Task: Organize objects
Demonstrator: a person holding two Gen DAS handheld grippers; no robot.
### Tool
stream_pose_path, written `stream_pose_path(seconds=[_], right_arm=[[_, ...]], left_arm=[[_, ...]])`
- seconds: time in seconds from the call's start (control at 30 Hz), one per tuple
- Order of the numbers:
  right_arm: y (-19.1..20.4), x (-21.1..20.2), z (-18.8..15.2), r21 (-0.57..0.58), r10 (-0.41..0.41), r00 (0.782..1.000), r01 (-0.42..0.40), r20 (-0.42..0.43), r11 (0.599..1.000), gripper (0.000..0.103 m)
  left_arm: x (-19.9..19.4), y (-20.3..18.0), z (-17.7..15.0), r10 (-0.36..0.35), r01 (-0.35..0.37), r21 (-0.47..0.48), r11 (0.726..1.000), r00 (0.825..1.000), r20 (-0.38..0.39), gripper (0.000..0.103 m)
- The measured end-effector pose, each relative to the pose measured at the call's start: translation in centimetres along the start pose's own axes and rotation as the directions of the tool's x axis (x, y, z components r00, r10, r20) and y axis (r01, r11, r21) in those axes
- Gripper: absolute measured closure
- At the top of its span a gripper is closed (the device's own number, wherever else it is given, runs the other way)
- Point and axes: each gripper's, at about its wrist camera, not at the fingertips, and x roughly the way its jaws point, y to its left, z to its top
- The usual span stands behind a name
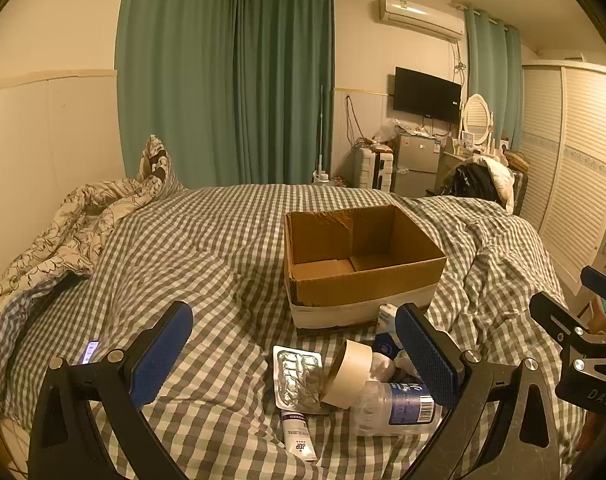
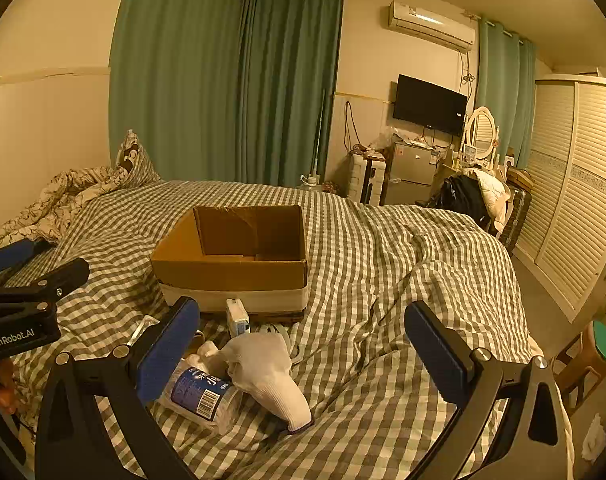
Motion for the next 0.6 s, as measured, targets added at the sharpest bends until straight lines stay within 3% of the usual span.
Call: stream_pose_path(seconds=[0.6], right_arm=[[0.02,0.36,-0.46,-0.009,0.005,0.999,-0.005,-0.032,1.0,0.0]], left_arm=[[0.03,-0.14,-0.08,-0.009,0.009,0.001,1.0,1.0,-0.003,0.0]])
